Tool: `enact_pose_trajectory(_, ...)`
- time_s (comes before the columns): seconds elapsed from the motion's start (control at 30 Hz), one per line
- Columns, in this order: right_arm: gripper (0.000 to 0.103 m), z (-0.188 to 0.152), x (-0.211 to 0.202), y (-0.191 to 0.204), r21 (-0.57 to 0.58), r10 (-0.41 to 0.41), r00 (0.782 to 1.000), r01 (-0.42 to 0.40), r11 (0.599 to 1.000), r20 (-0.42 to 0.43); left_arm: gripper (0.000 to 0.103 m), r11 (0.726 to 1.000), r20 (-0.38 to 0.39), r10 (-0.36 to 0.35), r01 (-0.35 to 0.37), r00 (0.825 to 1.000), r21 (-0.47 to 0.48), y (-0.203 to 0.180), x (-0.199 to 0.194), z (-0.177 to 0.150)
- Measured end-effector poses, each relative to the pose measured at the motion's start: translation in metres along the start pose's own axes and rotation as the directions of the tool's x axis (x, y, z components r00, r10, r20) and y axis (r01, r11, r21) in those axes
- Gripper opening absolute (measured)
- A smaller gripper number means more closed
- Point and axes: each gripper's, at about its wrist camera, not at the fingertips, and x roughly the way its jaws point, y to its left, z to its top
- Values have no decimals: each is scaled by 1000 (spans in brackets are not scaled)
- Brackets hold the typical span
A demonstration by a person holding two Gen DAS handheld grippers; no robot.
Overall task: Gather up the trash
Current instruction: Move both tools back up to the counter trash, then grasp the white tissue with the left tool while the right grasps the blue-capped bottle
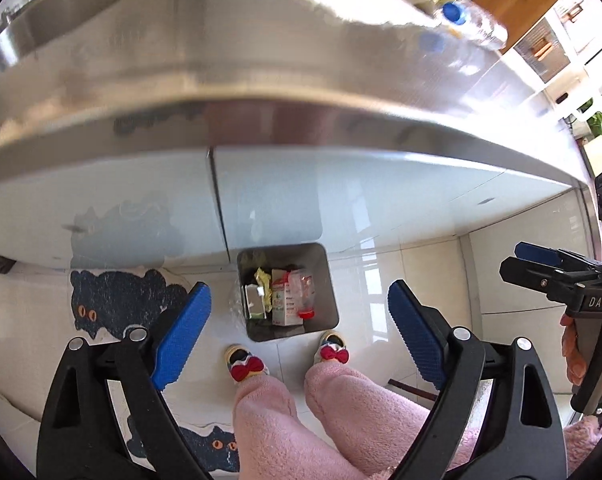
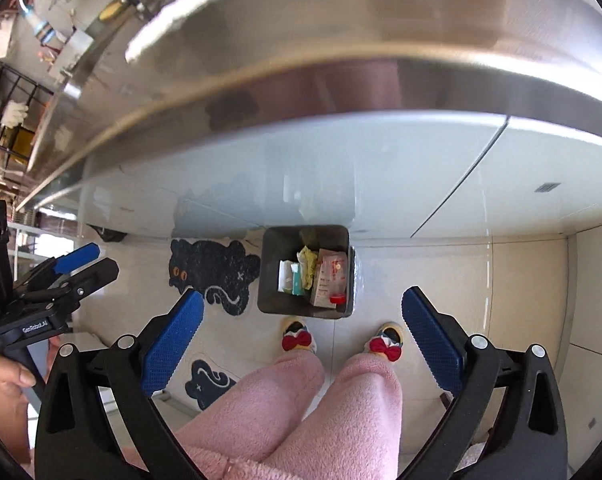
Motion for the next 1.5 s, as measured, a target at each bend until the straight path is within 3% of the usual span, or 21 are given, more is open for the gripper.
enact_pose_trajectory(0.2, 100, 47, -77, -6, 46, 19, 990, -26, 999, 138, 85, 996, 144, -49, 38, 988, 78, -35, -52, 57)
enact_pose_trajectory(0.3, 100, 78, -96, -17, 93, -27, 980, 8, 996, 199, 85, 994, 193, -49, 29, 980, 104, -45, -60, 83)
enact_pose_trajectory(0.57, 100, 156, -107, -40, 213, -140, 954, 84, 974, 264, 85, 989, 220, -30, -4, 975, 151, -57, -50, 153)
enact_pose_trajectory(0.93, 98, 229, -78, -62, 457, -239, 944, 113, 882, 229, 85, 982, 188, 5, -41, 982, 184, -50, -5, 201)
enact_pose_trajectory(1.17, 87, 260, -48, -68, 527, -286, 942, 156, 836, 175, 84, 980, 171, 0, -34, 985, 195, -47, 14, 214)
enact_pose_trajectory(1.33, 87, 270, -34, -69, 538, -269, 948, 139, 831, 170, 84, 979, 153, -4, -27, 988, 204, -46, 26, 220)
enact_pose_trajectory(1.4, 86, 274, -28, -67, 529, -271, 949, 149, 835, 161, 79, 977, 137, -5, -24, 990, 212, -45, 31, 222)
enact_pose_trajectory(1.5, 78, 275, -20, -65, 520, -258, 956, 150, 841, 141, 74, 975, 113, -12, -14, 994, 220, -45, 38, 225)
